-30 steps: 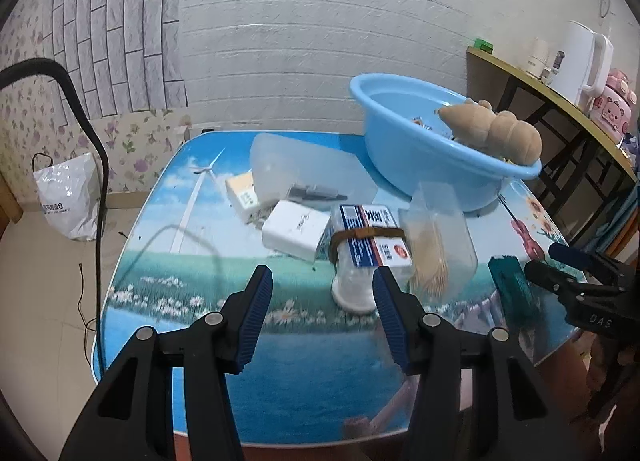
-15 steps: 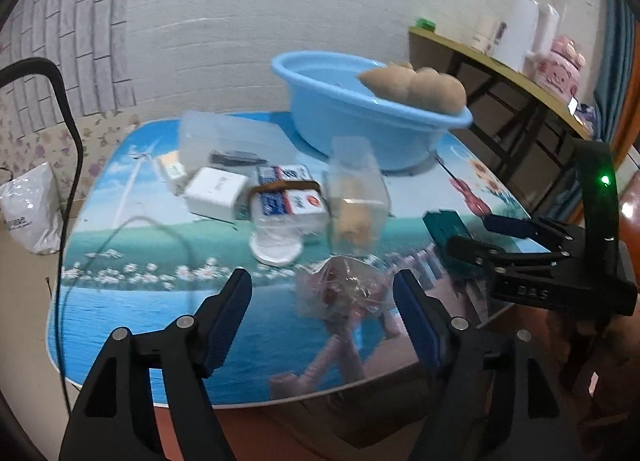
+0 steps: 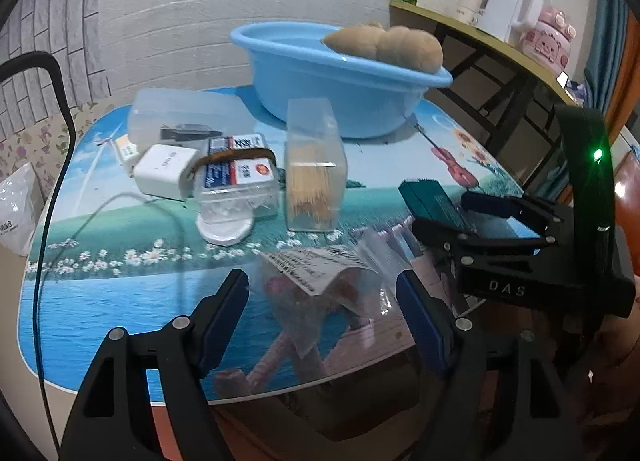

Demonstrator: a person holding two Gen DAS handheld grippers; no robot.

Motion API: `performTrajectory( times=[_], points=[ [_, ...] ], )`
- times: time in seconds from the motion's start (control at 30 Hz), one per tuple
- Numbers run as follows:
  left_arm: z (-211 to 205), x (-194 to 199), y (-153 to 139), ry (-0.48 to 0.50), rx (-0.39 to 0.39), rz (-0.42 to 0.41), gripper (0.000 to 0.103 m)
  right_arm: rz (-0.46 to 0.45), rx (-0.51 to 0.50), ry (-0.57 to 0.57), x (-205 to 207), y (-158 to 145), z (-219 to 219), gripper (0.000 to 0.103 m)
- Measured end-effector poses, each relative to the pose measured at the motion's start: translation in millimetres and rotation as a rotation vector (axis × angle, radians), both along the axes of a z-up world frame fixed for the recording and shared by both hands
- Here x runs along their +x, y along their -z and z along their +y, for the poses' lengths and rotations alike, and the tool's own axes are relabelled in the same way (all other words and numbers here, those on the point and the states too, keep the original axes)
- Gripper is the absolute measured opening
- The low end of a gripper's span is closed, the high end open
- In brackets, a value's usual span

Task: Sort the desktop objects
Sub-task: 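Withdraw both tools from the basin back over the table, then grasp the clear barcode bag with the left tool while the right tool grasps the dark green packet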

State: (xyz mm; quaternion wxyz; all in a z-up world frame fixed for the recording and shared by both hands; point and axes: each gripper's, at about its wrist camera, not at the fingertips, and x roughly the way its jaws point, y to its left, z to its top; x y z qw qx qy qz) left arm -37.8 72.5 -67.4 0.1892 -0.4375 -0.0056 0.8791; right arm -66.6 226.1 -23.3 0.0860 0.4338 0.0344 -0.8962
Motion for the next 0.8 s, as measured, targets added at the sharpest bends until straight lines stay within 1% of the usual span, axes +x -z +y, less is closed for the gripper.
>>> performTrajectory(
  times=[0.1, 0.13, 0.27, 0.37, 0.43, 0.47, 0.53, 0.6, 0.8],
  points=[
    [1, -4, 8, -0.011, -0.015, -0.020, 0.081, 0.009, -0.001, 0.031, -1, 0, 6, 0.075],
    [1, -4, 9, -0.017, -0.021, -0.006, 0.085, 0.011, -0.001, 0.042, -1, 0, 9, 0.075],
    [-3, -6, 12, -0.049, -0.052, 0.008, 0.091, 0.018, -0.002, 0.081, -3, 0, 19, 0.075],
    [-5, -9, 15, -0.087, -0.101, 0.020, 0.097, 0.022, -0.001, 0.086, -2, 0, 20, 0.075],
    [-5, -9, 18, -0.108, -0.141, 0.028, 0.103, 0.026, -0.002, 0.078, -1, -1, 18, 0.075],
    [-5, -9, 20, -0.112, -0.151, 0.033, 0.103, 0.030, -0.003, 0.073, 0, 0, 16, 0.075],
    [-5, -9, 21, -0.116, -0.150, 0.046, 0.103, 0.037, -0.004, 0.061, 1, 1, 13, 0.080],
    [-5, -9, 21, -0.117, -0.148, 0.054, 0.103, 0.046, -0.007, 0.053, 3, 1, 11, 0.083],
    [-5, -7, 21, -0.114, -0.139, 0.078, 0.103, 0.089, -0.019, 0.028, 5, 4, 8, 0.084]
  ],
)
